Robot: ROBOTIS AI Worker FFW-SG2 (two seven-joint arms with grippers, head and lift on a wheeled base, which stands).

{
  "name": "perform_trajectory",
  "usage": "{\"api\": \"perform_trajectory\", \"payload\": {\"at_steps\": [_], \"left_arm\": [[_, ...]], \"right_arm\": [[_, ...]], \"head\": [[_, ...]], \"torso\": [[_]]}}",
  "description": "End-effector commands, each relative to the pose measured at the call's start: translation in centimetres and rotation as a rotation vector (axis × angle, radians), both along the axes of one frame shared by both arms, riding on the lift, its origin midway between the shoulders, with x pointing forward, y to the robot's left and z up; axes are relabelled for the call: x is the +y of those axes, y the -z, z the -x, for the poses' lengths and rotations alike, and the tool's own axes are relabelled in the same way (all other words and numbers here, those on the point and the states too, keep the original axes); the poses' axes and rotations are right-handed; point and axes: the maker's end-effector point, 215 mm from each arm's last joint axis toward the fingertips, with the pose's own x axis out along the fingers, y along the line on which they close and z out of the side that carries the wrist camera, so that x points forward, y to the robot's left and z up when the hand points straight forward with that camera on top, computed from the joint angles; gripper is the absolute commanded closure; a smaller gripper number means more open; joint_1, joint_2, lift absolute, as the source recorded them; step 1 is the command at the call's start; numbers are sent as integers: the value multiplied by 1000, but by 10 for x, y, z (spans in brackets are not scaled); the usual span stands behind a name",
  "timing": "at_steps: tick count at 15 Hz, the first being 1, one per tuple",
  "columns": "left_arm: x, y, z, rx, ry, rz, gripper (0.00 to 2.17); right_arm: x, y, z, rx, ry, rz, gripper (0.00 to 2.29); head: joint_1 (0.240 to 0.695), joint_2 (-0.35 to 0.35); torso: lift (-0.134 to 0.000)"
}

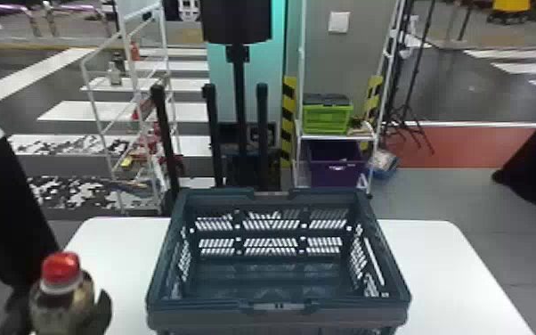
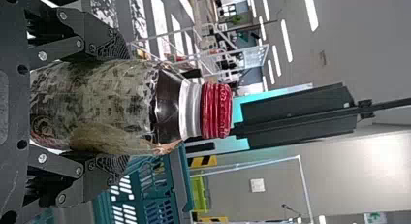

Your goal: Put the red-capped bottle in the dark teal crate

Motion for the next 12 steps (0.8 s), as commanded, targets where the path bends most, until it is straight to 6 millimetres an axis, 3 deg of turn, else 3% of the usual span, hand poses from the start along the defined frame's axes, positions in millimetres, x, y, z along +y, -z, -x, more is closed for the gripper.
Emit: {"api": "perform_trajectory", "payload": {"at_steps": [1,3,5,12], "left_arm": [[15,-26,-25,70,-22,-11,2138],[15,-36,-48,183,10,-9,2138],[3,-31,-66,283,74,35,2138],[-121,-25,-151,546,487,29,2138]], "right_arm": [[-1,2,1,4,3,0,151],[-1,3,2,9,4,-1,151],[-2,3,2,10,8,0,151],[-3,5,2,17,12,2,151]], "head": [[499,0],[499,0],[499,0],[499,0]], "torso": [[0],[0],[0],[0]]}}
